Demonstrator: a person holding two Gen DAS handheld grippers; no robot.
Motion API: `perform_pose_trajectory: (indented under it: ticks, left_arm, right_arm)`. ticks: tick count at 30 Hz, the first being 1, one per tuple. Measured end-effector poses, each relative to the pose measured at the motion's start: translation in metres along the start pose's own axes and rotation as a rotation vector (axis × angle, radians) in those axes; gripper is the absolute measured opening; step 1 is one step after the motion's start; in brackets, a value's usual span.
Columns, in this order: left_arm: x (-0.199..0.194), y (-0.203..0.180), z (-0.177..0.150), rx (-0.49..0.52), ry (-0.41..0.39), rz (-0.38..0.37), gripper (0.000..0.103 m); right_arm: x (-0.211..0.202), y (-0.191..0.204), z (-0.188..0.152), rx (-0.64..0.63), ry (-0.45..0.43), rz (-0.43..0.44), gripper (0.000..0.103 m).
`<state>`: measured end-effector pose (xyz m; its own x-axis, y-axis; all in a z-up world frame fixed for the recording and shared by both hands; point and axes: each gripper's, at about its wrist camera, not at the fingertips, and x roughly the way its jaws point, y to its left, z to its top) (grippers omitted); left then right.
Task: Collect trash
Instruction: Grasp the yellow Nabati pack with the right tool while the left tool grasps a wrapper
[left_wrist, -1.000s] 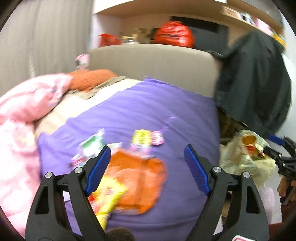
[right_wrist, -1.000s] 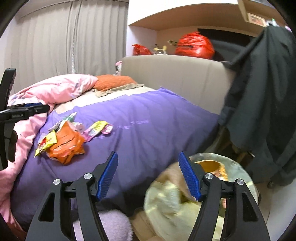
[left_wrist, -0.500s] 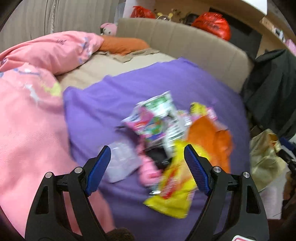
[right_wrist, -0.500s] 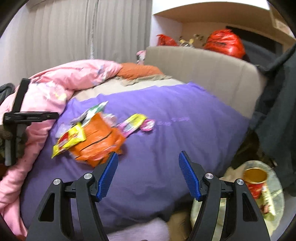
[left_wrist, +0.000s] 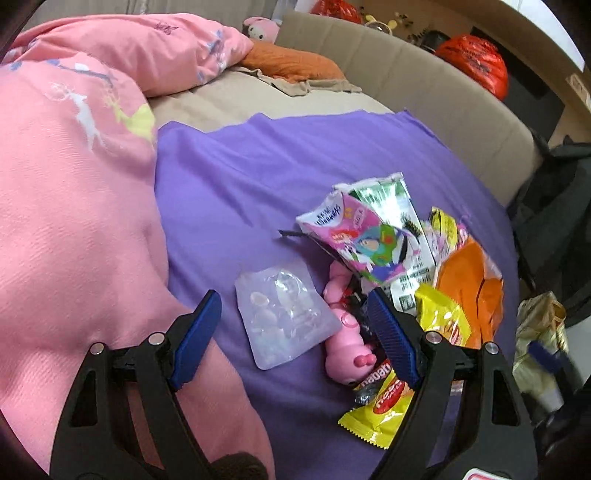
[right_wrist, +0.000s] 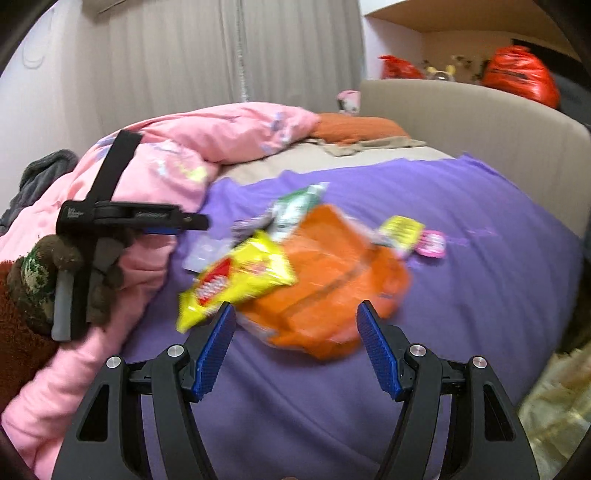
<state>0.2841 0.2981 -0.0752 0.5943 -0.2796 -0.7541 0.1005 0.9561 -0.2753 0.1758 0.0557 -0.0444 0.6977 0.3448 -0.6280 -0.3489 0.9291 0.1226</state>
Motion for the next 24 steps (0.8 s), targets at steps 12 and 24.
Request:
perform_pose_trajectory:
  ticks: [12, 24]
  left_arm:
    - [-0.001, 0.017, 0.010, -0.053, 0.002, -0.023, 0.077]
    - [0.022, 0.003, 0.001, -0.022, 0.054, 0.014, 0.076]
  right_arm:
    - [0.107, 0.032, 0.007, 0.156, 0.175, 0.010, 0.042]
    - [0.037, -0.010, -0.005, 0.154, 0.007, -0.004, 0.017]
